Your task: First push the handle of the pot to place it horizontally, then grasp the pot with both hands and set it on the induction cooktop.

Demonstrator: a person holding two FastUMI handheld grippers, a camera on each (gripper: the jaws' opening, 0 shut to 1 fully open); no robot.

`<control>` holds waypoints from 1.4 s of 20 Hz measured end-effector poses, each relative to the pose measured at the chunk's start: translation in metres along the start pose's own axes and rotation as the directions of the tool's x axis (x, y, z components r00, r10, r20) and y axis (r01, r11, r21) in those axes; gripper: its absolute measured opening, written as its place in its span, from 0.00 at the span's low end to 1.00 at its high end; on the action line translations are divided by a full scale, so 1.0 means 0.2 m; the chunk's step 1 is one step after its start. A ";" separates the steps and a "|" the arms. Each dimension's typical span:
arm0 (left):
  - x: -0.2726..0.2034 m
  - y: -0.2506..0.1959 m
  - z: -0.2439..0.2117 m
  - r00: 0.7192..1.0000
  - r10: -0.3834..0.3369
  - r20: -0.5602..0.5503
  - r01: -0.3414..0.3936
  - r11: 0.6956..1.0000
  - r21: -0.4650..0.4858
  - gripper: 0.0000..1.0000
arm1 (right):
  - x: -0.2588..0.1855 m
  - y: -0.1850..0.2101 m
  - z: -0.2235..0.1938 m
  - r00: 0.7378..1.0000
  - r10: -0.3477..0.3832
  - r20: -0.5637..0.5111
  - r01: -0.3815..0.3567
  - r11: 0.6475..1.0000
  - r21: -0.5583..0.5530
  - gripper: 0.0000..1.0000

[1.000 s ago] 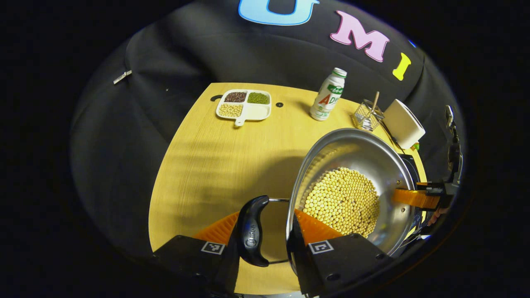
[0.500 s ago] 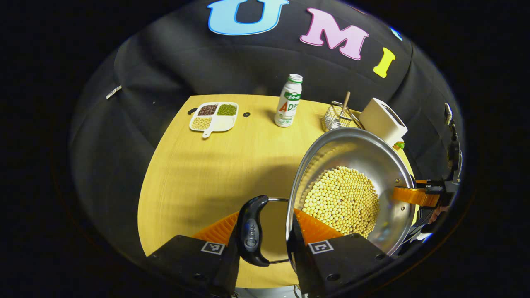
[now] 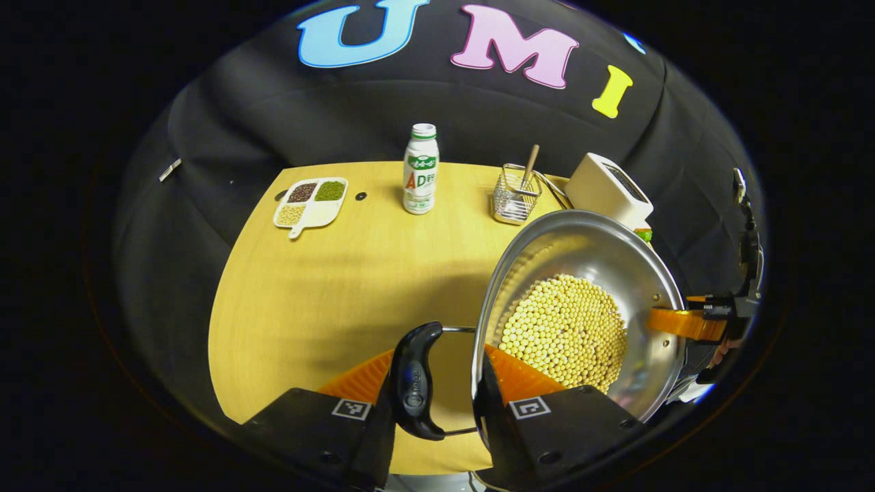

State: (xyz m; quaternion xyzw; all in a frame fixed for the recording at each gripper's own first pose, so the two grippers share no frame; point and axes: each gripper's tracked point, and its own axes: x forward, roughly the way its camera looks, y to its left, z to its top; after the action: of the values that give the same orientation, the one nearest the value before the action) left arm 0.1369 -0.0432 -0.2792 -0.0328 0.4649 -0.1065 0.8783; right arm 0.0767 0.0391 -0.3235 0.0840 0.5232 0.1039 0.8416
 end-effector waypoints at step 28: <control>0.55 -0.61 -0.09 0.997 -0.066 -0.029 0.065 0.997 -0.028 0.59 | 0.21 -0.77 -0.04 0.997 -0.052 -0.060 0.055 0.997 0.049 0.55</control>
State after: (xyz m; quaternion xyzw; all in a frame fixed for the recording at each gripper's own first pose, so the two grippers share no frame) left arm 0.1634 -0.1862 -0.3588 -0.0581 0.4779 -0.1296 0.8668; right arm 0.1019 -0.0982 -0.4025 0.0880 0.5521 0.0705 0.8261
